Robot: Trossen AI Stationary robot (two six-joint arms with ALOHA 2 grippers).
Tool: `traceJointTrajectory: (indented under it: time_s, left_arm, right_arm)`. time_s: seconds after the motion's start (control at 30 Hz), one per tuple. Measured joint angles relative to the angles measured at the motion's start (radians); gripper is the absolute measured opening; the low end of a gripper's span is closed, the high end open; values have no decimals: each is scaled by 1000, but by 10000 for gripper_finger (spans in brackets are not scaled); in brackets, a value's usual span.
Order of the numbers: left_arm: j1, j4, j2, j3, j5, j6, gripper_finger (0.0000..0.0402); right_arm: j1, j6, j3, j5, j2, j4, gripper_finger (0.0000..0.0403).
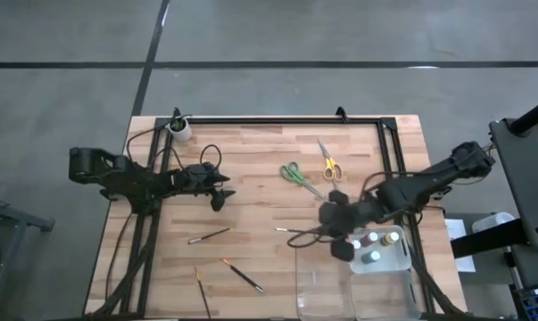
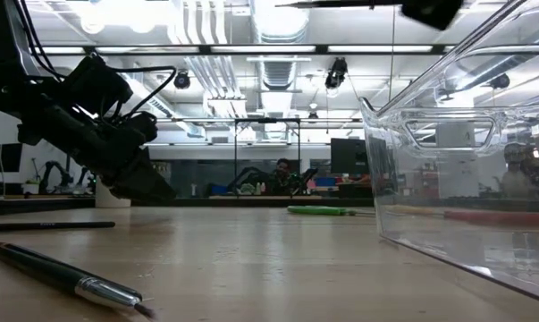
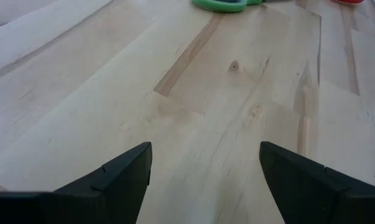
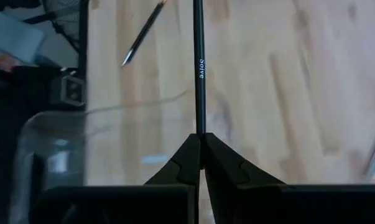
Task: Pick & Place Paint Supplies
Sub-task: Put the top silver paintbrush into the right transparent bin
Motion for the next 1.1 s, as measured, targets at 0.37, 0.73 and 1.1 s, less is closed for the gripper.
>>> traceJointTrajectory:
  time_s: [0.37,0.73,1.1]
  left_arm:
    - [0,-1,0,0,0,0,303]
    - [0,-1,0,0,0,0,303]
    - [0,-1,0,0,0,0,303]
  right_arm:
    - [247,254,0,23,-46,-84,8]
    - [469,664,0,72,-58,-148,8]
    - [719,955,1,179,-54,-50,8]
